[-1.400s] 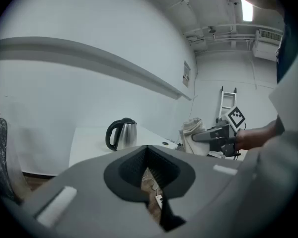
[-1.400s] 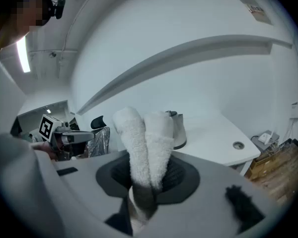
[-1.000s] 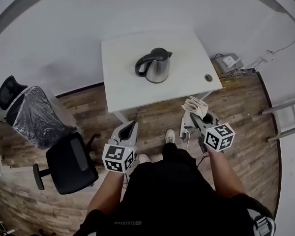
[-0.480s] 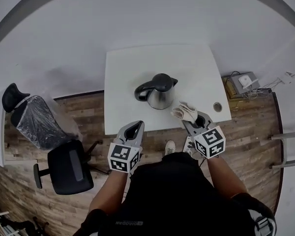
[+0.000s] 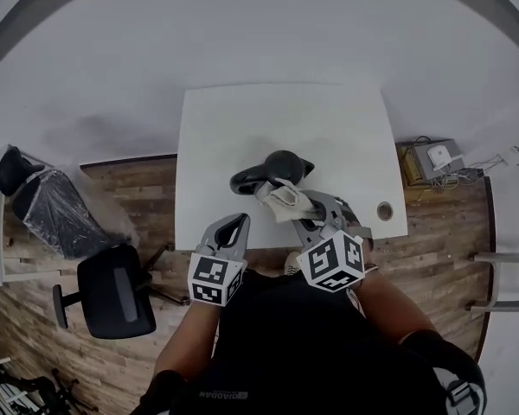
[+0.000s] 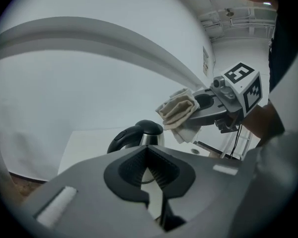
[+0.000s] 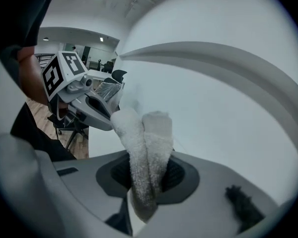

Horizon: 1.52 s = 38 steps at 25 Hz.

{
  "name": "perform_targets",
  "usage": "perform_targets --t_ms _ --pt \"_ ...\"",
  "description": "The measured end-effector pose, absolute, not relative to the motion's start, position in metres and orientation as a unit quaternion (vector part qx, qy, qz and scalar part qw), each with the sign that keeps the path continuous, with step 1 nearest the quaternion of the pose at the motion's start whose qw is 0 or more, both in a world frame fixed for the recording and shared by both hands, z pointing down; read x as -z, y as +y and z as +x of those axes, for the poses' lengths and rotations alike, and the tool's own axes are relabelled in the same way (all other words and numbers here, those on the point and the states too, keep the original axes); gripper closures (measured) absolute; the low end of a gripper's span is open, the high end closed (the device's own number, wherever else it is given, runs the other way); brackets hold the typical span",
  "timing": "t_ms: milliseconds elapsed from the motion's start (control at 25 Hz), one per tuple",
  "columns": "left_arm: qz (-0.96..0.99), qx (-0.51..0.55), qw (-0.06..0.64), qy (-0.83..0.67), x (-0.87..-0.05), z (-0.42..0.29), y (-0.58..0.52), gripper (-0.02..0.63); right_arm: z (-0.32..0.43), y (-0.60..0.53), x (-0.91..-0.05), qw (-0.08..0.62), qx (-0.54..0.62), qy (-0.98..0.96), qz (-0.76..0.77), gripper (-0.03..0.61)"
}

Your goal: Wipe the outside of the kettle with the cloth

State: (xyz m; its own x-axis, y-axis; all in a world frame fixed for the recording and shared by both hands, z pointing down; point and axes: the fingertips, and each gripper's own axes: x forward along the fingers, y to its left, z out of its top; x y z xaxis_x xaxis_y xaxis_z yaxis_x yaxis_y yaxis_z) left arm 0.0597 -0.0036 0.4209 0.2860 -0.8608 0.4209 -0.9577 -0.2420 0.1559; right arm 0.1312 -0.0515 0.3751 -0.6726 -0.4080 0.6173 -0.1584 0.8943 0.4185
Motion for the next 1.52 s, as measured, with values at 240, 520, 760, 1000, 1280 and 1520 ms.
perform_targets --t_ms 240,520,760,1000,1280,1520 --pt "0.825 -0.135 0.198 -0.512 -0.427 0.032 -0.01 0.606 0.102 -0.045 -0.405 0.435 0.152 -0.866 0.195 0.483" --pt "0.843 -0.134 0.225 -0.471 -0.448 0.004 -0.009 0.606 0.085 -0.032 -0.463 0.505 0.153 -0.824 0.205 0.483" --pt "0.846 -0.154 0.245 -0.448 -0.471 -0.001 0.005 0.606 0.082 -0.031 -0.516 0.537 0.16 -0.805 0.194 0.483" --pt "0.848 -0.169 0.254 -0.434 -0.482 -0.002 0.008 0.606 0.076 -0.03 -0.556 0.55 0.14 -0.799 0.2 0.483" --pt "0.848 -0.188 0.256 -0.425 -0.489 -0.009 0.011 0.606 0.069 -0.025 -0.585 0.553 0.135 -0.799 0.194 0.483" --pt "0.848 -0.198 0.254 -0.422 -0.488 -0.011 0.014 0.606 0.068 -0.025 -0.598 0.549 0.129 -0.802 0.198 0.483"
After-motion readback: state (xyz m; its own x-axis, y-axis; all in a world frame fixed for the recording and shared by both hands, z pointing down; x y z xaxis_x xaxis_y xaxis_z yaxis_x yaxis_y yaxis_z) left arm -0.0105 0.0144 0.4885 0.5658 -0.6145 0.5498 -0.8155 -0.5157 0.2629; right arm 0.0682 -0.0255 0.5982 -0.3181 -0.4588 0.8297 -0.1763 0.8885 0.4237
